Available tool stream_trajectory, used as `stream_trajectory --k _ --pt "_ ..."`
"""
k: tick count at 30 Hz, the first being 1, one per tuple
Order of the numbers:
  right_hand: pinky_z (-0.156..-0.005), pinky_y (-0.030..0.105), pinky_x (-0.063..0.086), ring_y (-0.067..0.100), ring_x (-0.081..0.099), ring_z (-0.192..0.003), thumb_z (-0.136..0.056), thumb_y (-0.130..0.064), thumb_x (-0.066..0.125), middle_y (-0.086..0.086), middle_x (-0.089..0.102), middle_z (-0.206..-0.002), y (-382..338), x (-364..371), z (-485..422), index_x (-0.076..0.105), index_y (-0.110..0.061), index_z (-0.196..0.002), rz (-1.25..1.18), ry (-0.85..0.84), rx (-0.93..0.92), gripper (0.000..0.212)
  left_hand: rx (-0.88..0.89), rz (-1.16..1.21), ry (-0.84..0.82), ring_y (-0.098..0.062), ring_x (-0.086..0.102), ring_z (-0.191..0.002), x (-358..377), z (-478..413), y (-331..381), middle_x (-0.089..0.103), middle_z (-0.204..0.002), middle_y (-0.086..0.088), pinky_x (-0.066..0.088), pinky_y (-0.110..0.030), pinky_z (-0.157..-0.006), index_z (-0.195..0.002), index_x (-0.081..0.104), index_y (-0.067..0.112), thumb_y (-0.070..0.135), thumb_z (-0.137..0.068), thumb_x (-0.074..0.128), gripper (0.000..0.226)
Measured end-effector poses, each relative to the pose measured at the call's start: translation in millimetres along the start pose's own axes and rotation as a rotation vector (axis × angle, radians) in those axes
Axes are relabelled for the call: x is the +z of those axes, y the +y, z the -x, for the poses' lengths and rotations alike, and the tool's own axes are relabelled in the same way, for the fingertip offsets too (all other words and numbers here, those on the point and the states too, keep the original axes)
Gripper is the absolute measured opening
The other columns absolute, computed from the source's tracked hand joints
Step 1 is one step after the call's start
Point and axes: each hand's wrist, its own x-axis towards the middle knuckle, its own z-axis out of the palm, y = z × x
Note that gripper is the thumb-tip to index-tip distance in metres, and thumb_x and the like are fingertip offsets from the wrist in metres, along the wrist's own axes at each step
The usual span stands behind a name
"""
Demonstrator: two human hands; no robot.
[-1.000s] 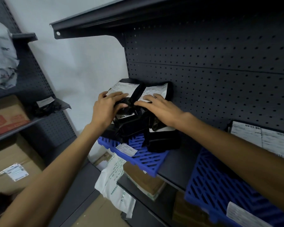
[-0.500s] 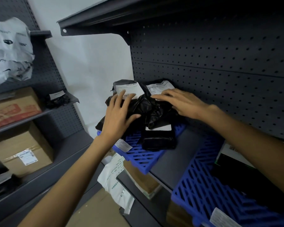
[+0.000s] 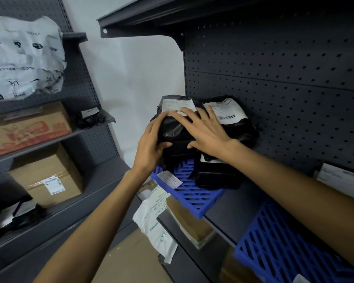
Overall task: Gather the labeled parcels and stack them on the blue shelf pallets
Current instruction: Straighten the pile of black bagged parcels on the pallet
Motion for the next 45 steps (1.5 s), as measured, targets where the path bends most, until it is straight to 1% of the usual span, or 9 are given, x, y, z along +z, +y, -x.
stream_trajectory --k 8,15,19,26,32,36,39,41,45 --pt "-0.118 0.052 0.016 0.034 0.041 -0.132 -0.075 -0.048 0.076 0.004 0.028 -0.156 -25.8 -3.8 -44.8 0.012 -0.029 -0.155 0.045 0.074 0.064 0.104 0.099 0.157 -0.052 -0.011 0.052 -0.125 -35.2 -36.2 -57.2 0.051 -0.139 0.011 0.052 -0.044 -0.097 -0.146 0.036 0.029 0.015 -0.082 0.075 0.076" --pt "-0.082 0.042 0.055 0.036 0.029 -0.133 -0.072 -0.034 0.083 0.0 0.023 -0.155 -63.8 17.5 -52.8 0.016 -0.031 -0.154 -0.078 0.021 0.163 0.106 0.109 0.252 -0.182 -0.004 0.05 -0.128 -37.5 -29.5 -113.4 0.043 -0.146 0.017 0.05 -0.032 -0.102 -0.151 0.024 0.034 0.027 -0.089 0.071 0.078" --pt "-0.108 0.053 0.04 0.041 0.019 -0.144 -0.076 -0.012 0.082 -0.001 0.007 -0.159 -73.1 20.2 -60.2 0.015 -0.034 -0.154 -0.367 -0.045 0.293 0.105 0.181 0.276 -0.266 -0.013 0.046 -0.135 -34.4 -39.4 -124.0 0.037 -0.152 0.007 0.045 -0.04 -0.108 -0.153 0.016 0.033 0.025 -0.087 0.073 0.087" --pt "-0.102 0.051 0.046 0.044 0.032 -0.138 -0.083 -0.003 0.072 0.003 0.016 -0.157 -97.5 18.8 -69.2 0.019 -0.028 -0.153 -0.24 0.051 0.372 0.091 0.251 0.406 -0.271 -0.012 0.048 -0.13 -34.4 -59.6 -150.1 0.037 -0.145 0.018 0.05 -0.043 -0.102 -0.148 0.025 0.026 0.017 -0.088 0.071 0.076" --pt "-0.107 0.057 0.039 0.049 0.023 -0.141 -0.085 -0.013 0.072 0.004 0.008 -0.159 -111.0 22.2 -74.8 0.012 -0.027 -0.156 -0.244 -0.025 0.406 0.094 0.271 0.451 -0.388 -0.011 0.048 -0.13 -33.3 -70.0 -168.0 0.035 -0.144 0.018 0.051 -0.045 -0.1 -0.149 0.019 0.027 0.017 -0.09 0.07 0.078" --pt "-0.106 0.055 0.04 0.036 0.021 -0.146 -0.086 -0.045 0.068 0.0 0.001 -0.163 -95.3 6.9 -63.3 0.011 -0.033 -0.155 -0.338 -0.054 0.365 0.09 0.352 0.23 -0.339 -0.007 0.03 -0.14 -49.3 -73.2 -157.9 0.023 -0.153 0.006 0.037 -0.028 -0.112 -0.146 0.028 0.034 0.048 -0.091 0.062 0.066" --pt "-0.101 0.053 0.044 0.023 0.021 -0.147 -0.091 -0.062 0.05 -0.008 0.007 -0.162 -76.6 -8.9 -42.7 0.013 -0.04 -0.153 -0.288 0.002 0.376 0.075 0.461 -0.036 -0.194 -0.019 0.023 -0.144 -66.9 -76.4 -130.4 0.02 -0.155 0.005 0.022 -0.043 -0.116 -0.14 0.041 0.034 0.057 -0.097 0.042 0.049" --pt "-0.101 0.049 0.043 0.021 0.025 -0.145 -0.095 -0.061 0.04 -0.008 0.018 -0.16 -60.0 -18.5 -27.7 0.018 -0.038 -0.152 -0.221 0.055 0.388 0.065 0.549 -0.142 -0.218 -0.026 0.023 -0.145 -69.1 -80.0 -100.6 0.03 -0.153 0.001 0.022 -0.051 -0.118 -0.14 0.044 0.027 0.056 -0.099 0.038 0.051" --pt "-0.11 0.042 0.036 0.024 0.034 -0.139 -0.101 -0.051 0.034 0.002 0.037 -0.152 -15.3 -32.5 7.1 0.031 -0.027 -0.151 -0.135 0.086 0.472 0.056 0.701 -0.259 -0.293 -0.026 0.024 -0.148 -43.6 -81.8 -38.2 0.041 -0.151 -0.004 0.023 -0.04 -0.12 -0.148 0.039 0.019 0.05 -0.099 0.043 0.058"
